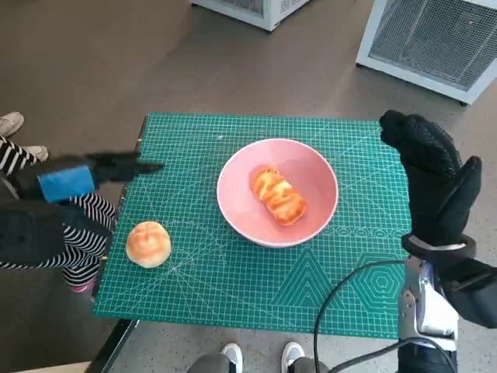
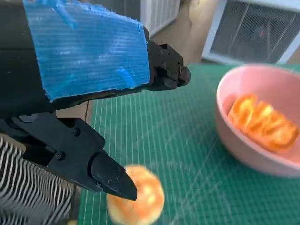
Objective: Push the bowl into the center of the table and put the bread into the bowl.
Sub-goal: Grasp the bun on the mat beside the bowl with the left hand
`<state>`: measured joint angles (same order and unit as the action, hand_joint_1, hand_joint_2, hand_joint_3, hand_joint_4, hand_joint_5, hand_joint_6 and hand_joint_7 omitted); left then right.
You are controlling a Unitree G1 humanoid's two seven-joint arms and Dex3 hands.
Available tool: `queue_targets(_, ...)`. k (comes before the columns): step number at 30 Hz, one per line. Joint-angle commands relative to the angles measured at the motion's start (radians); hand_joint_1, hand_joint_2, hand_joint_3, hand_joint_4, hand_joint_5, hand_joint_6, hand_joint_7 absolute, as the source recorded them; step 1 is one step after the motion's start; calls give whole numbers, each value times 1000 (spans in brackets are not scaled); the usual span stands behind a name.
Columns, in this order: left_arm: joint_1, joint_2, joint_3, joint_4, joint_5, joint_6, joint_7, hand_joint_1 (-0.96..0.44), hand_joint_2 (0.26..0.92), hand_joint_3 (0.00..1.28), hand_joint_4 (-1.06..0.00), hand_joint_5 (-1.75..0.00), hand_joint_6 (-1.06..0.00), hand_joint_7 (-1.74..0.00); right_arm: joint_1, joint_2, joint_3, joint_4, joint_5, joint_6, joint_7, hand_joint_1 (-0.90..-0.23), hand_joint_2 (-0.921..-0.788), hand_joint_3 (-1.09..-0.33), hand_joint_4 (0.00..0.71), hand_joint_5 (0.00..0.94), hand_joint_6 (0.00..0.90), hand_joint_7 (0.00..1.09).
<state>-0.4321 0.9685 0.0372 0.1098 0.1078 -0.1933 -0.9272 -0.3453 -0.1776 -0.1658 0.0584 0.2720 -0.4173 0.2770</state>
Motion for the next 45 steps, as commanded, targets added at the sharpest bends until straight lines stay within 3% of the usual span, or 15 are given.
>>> queue_targets(1,26,-10,-35,-3,5,13,-7,-201,739,4,-82,-2,-233,-11,3,-2,-1,17,7,5,15,-713,-921,-718,129,0,33,498)
queue_targets(9,28,-4,-43,-6,1,18,0,-168,737,3,-83,-1,-241,-10,3,-1,-3,17,7,5,18,-714,-921,-718,128,0,32,496)
queue_targets(13,55,-50,-159,31,129,34,39,-73,740,4,-128,-14,-304,-30,6,-6,-5,15,15,8,28,-718,-921,-718,127,0,34,497)
queue_targets(24,20,-108,-270,169,283,21,131,35,762,9,-273,-15,-436,-28,11,-9,-13,14,16,10,36,-720,-921,-718,128,1,35,498)
queue_targets(31,1,-134,-313,269,345,-38,200,43,809,16,-480,-31,-595,-53,14,-10,-15,13,17,13,38,-716,-921,-717,129,2,35,498)
queue_targets(35,-19,-136,-330,337,363,-107,245,69,863,18,-772,-87,-777,-129,16,-10,-15,11,17,15,38,-715,-921,-717,129,1,35,497)
queue_targets(38,-33,-134,-338,376,367,-156,265,24,901,60,-740,-788,-637,-860,17,-11,-15,9,16,18,37,-715,-921,-717,129,1,35,497)
queue_targets(41,-46,-127,-333,394,351,-193,260,9,914,69,-725,-1028,-605,-1086,16,-11,-15,8,15,21,35,-715,-921,-717,129,1,35,497)
queue_targets(45,-60,-109,-307,377,309,-219,229,4,918,68,-714,-1104,-609,-1171,15,-11,-15,6,15,25,33,-715,-921,-717,129,1,35,497)
